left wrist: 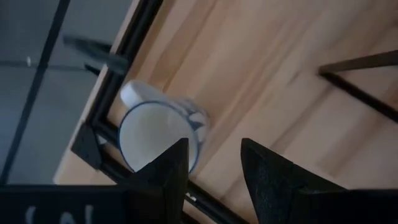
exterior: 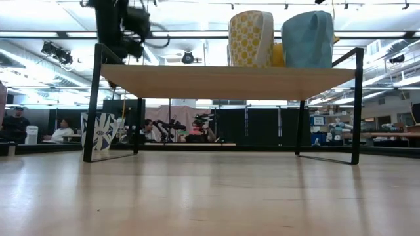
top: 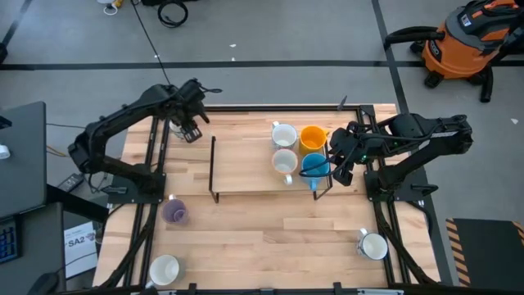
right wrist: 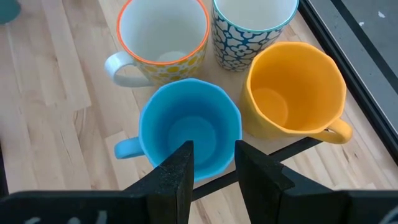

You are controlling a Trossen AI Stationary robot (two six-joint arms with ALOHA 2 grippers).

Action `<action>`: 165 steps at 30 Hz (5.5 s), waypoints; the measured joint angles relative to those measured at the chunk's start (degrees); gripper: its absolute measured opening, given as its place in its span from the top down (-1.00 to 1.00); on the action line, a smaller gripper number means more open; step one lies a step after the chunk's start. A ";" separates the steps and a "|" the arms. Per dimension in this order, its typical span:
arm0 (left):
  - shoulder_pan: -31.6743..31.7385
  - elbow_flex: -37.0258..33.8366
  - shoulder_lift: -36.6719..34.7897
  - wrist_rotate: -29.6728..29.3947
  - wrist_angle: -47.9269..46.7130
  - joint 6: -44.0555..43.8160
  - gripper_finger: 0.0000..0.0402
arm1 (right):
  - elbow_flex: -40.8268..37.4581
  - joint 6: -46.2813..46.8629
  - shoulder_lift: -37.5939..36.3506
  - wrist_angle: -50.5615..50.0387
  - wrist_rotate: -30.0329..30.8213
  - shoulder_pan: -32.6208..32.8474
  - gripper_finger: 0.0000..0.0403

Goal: Place coffee mugs
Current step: Put the top blue patterned mug on the shelf

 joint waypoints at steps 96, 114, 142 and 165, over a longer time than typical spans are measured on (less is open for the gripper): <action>6.29 1.20 5.31 1.81 9.56 -7.65 0.92 | 0.00 0.44 0.00 0.02 0.02 -0.02 0.39; -9.91 38.05 5.20 2.98 -8.22 -24.57 0.92 | 0.00 0.44 0.00 0.03 0.02 0.01 0.39; -33.55 42.19 18.40 17.20 -3.57 -42.17 0.92 | -0.02 0.00 -0.02 0.55 0.02 0.01 0.39; -33.31 42.17 25.03 10.83 0.27 -41.41 0.92 | -0.02 0.00 -0.02 1.10 0.02 0.01 0.39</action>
